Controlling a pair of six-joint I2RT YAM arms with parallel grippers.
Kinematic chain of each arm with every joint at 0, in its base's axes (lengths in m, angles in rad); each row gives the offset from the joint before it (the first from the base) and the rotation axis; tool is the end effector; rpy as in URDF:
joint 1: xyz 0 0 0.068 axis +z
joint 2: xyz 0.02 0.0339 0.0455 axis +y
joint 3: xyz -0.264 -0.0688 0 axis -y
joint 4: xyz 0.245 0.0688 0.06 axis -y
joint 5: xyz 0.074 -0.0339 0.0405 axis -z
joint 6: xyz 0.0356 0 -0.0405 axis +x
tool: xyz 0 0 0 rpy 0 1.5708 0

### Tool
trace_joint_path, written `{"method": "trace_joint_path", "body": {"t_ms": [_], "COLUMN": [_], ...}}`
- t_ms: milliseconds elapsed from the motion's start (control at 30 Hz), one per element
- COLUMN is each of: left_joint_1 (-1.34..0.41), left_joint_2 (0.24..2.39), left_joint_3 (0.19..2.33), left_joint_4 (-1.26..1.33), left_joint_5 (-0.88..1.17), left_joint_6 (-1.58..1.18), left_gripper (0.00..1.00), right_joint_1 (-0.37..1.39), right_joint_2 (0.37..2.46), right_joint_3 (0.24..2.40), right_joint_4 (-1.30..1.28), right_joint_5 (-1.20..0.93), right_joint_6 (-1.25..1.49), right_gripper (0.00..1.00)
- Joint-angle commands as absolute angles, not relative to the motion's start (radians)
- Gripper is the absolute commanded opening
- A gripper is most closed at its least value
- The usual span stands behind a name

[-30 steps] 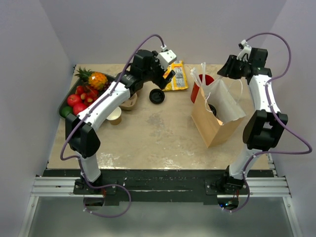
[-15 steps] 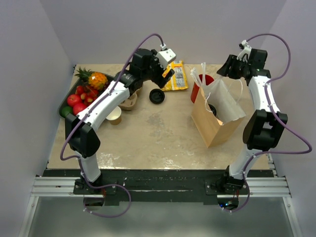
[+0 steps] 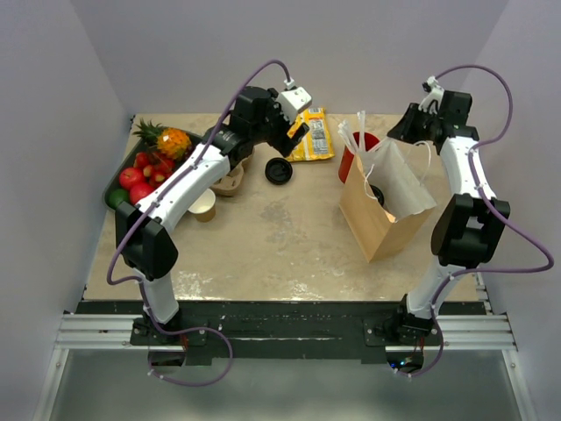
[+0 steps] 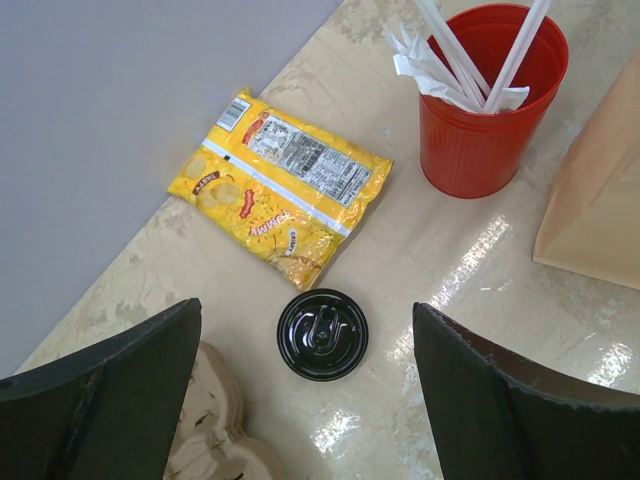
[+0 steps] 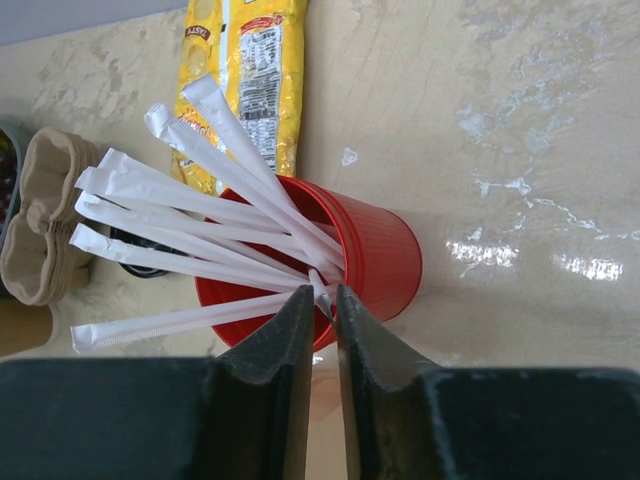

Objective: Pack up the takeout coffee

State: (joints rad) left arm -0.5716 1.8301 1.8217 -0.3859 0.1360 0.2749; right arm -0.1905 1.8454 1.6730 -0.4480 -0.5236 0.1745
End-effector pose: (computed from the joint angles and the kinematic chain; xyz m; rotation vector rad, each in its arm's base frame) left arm 0.3625 -0.2389 0.3846 0.8924 1.7627 -0.3275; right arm 0.4242 -0.0637 0.3237 0.0978 2.1476 0.5619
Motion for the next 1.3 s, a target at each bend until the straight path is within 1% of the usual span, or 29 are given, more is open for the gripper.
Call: {"method": "trace_joint_path", "body": {"t_ms": [0,33,133,467,633,767,867,967,1067,1200,1267], "left_joint_1": [-0.565,-0.566,-0.565,-0.566,-0.565,-0.565,-0.566,-0.566,-0.565,-0.565,-0.565], "left_joint_2": [1.812,1.812,1.816,1.79,1.76,1.691,1.616,1.54,1.468,1.402,1.378], "left_joint_3": [1.853,1.855,1.855,1.833,1.798,1.732,1.652,1.586,1.528,1.468,1.444], "left_joint_4": [-0.382,-0.382,-0.382,-0.376,-0.354,-0.324,-0.292,-0.281,-0.267,-0.253,-0.25], "left_joint_5": [0.12,0.12,0.121,0.117,0.136,0.143,0.144,0.155,0.161,0.155,0.147], "left_joint_6": [0.291,0.293,0.288,0.31,0.304,0.293,0.287,0.268,0.259,0.27,0.273], "left_gripper": [0.9,0.9,0.9,0.91,0.9,0.9,0.9,0.9,0.9,0.9,0.9], "right_joint_1": [-0.193,-0.193,-0.193,-0.195,-0.195,-0.195,-0.195,-0.195,-0.195,-0.196,-0.196], "right_joint_2": [1.832,1.816,1.792,1.617,1.513,1.427,1.344,1.257,1.168,1.066,1.013], "right_joint_3": [1.678,1.674,1.657,1.721,1.732,1.732,1.752,1.767,1.779,1.819,1.821], "right_joint_4": [-0.399,-0.376,-0.33,-0.213,-0.221,-0.244,-0.287,-0.383,-0.514,-0.775,-0.849], "right_joint_5": [-0.555,-0.554,-0.549,-0.597,-0.611,-0.612,-0.611,-0.586,-0.565,-0.558,-0.519], "right_joint_6": [0.19,0.19,0.186,0.121,0.107,0.051,0.005,-0.075,-0.126,-0.233,-0.268], "right_gripper": [0.15,0.1,0.0,0.0,0.0,0.0,0.0,0.0,0.0,0.0,0.0]}}
